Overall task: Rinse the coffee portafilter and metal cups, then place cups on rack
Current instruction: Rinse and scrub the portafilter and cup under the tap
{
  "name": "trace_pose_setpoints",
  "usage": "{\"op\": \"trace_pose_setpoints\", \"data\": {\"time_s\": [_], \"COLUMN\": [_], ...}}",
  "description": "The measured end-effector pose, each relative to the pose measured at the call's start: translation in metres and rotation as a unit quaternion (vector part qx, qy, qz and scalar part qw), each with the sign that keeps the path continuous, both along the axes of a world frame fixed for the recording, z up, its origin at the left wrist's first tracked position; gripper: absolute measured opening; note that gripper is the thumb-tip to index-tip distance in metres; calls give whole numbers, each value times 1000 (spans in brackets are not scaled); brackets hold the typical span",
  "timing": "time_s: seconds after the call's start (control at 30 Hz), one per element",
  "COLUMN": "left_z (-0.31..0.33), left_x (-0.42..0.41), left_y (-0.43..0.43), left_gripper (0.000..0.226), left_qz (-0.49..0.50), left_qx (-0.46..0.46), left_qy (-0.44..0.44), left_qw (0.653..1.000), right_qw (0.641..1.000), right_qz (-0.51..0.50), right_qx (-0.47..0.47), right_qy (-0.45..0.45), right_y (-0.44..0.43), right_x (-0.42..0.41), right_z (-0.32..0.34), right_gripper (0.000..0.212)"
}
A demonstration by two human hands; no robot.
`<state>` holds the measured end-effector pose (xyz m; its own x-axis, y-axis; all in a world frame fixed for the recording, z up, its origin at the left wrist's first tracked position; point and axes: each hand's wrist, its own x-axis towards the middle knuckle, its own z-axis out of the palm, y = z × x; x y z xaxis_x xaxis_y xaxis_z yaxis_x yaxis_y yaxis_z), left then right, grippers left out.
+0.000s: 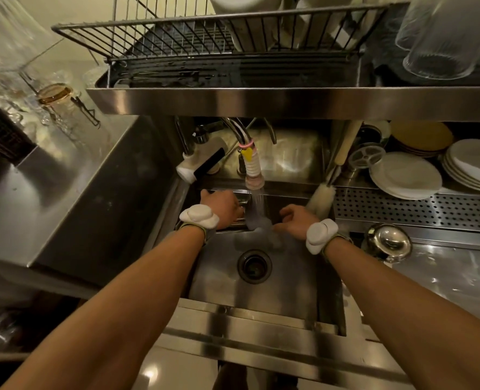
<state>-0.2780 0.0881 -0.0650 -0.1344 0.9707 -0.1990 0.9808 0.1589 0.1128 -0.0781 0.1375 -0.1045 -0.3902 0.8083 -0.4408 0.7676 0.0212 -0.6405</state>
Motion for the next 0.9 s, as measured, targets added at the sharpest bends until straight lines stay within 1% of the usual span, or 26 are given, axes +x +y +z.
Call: {"op": "trace_pose_setpoints", "data": {"time_s": [0.23,0.53,0.7,0.8,0.9], "left_z": [5,19,25,29,30], "left_x": [-5,-4,1,1,2], "left_y": [0,-2,-9,-9,-7], "left_gripper": [32,25,33,23,23], "left_qz": [-45,-77,-92,-104,-104], "left_qx": [-1,-2,4,3,-3], "left_qy": [50,88,116,135,143], "left_qw": [998,993,989,985,984], "right_qw": [1000,1000,1000,1000,1000], "right_qz": [14,16,19,21,21], "right_qx": [4,15,9,6,4], "right_qy": [-20,-12,-1,2,4], "right_y": [2,0,0,0,0], "right_x": [-3,-9,-8,-7,-6], "right_z": [1,3,7,7,6], "right_gripper": [68,63,64,63,62]}}
